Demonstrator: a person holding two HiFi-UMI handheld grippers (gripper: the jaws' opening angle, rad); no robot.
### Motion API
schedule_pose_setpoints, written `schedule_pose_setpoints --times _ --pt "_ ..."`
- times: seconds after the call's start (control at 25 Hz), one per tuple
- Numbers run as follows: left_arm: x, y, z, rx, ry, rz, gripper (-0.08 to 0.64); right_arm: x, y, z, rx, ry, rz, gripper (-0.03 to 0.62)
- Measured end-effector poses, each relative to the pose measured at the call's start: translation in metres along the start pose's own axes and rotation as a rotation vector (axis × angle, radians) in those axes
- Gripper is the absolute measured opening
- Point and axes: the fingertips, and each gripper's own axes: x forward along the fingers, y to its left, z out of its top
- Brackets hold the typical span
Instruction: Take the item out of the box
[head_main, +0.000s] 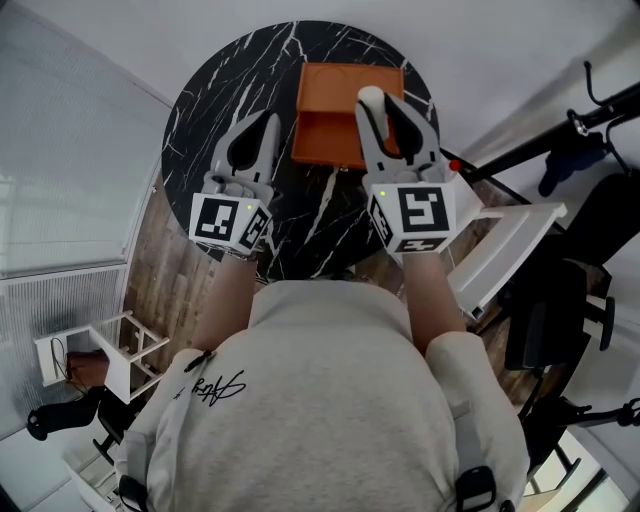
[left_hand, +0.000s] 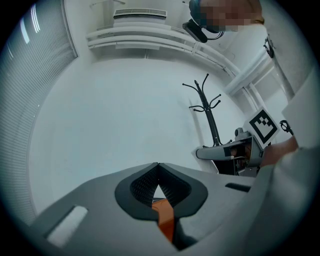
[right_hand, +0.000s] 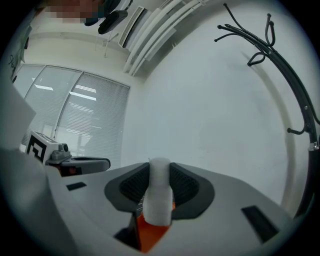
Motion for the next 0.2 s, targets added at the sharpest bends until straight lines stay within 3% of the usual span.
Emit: schedule_pose_setpoints --times 0.2 --pt "0.0013 -0.0014 -0.0028 0.000 0.004 0.000 0.003 0.0001 -0.0026 -0.0051 0.009 0.007 -0.005 0.120"
